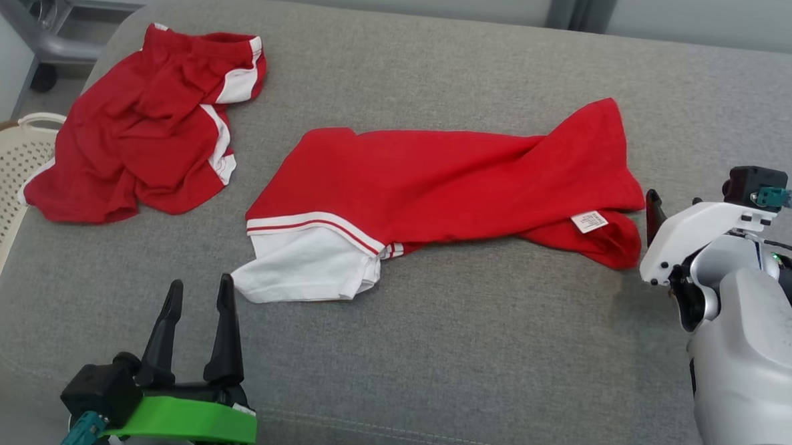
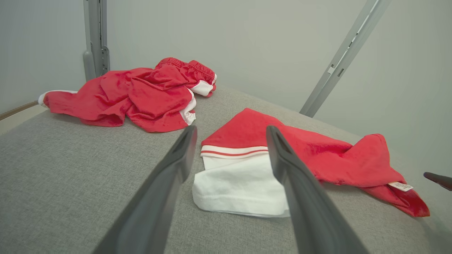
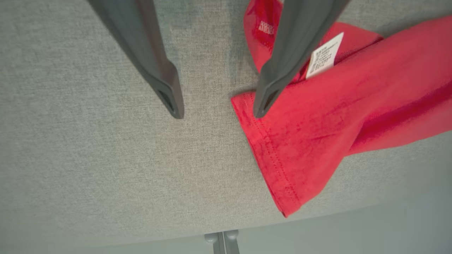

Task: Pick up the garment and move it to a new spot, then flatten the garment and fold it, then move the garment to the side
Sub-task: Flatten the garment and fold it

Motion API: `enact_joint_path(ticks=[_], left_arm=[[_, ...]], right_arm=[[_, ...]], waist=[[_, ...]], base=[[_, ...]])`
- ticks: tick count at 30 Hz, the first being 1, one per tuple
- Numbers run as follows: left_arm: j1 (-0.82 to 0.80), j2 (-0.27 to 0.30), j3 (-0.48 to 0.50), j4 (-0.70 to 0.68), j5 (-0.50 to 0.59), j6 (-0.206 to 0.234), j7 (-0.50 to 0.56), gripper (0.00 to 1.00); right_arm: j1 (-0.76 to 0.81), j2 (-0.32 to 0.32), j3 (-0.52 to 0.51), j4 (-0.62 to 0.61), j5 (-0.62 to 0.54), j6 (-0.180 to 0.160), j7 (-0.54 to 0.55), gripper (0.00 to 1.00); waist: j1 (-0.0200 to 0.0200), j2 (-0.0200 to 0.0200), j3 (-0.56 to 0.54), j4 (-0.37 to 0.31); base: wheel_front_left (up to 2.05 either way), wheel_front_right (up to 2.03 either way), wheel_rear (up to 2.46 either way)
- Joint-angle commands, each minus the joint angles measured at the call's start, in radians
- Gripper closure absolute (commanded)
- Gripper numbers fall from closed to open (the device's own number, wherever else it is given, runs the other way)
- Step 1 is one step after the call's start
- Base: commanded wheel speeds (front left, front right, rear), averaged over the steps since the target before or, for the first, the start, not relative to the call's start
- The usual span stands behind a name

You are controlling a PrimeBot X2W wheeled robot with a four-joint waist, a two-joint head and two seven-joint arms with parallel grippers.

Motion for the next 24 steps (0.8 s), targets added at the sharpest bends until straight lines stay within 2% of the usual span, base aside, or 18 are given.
enact_joint_path(ticks=[1,5,11,12,13,14,15,24], left_arm=[[-0.018,0.001,-0.002,0.001,0.006,-0.007,0.0,0.0],[-0.037,0.001,-0.01,0.004,0.003,-0.012,0.0,0.0],[-0.061,0.001,-0.02,0.012,-0.015,-0.017,0.0,0.0],[-0.063,0.001,-0.022,0.015,-0.015,-0.017,0.0,0.0],[-0.065,0.001,-0.023,0.018,-0.015,-0.018,0.0,0.0],[-0.069,0.001,-0.023,0.02,-0.018,-0.018,0.0,0.0],[-0.073,0.001,-0.022,0.021,-0.02,-0.017,0.0,0.0],[-0.071,0.001,-0.01,0.033,-0.021,-0.011,0.0,0.0]], right_arm=[[-0.019,-0.002,-0.008,0.01,-0.012,0.0,0.007,0.0],[-0.066,-0.01,-0.043,0.06,-0.061,0.0,0.031,0.0],[-0.111,-0.011,-0.113,0.114,-0.122,0.0,0.068,0.19],[-0.113,-0.008,-0.119,0.126,-0.126,0.0,0.075,0.36],[-0.111,-0.006,-0.125,0.138,-0.133,0.0,0.085,0.56],[-0.112,-0.004,-0.13,0.149,-0.137,0.0,0.093,0.82],[-0.114,-0.003,-0.136,0.157,-0.143,0.0,0.097,1.0],[-0.126,0.0,-0.143,0.158,-0.151,-0.001,0.082,1.0]], waist=[[0.0,0.0,0.049,0.044],[0.0,0.0,0.083,0.067],[0.0,0.0,0.12,0.088],[0.0,0.0,0.122,0.091],[0.0,0.0,0.124,0.092],[0.0,0.0,0.125,0.093],[0.0,0.0,0.126,0.093],[0.0,0.0,0.095,0.064]], base=[[0.0,0.0,0.0],[0.0,0.0,0.0],[0.0,0.0,0.0],[0.0,0.0,0.0],[0.0,0.0,0.0],[0.0,0.0,0.0],[0.0,0.0,0.0],[0.0,0.0,0.0]])
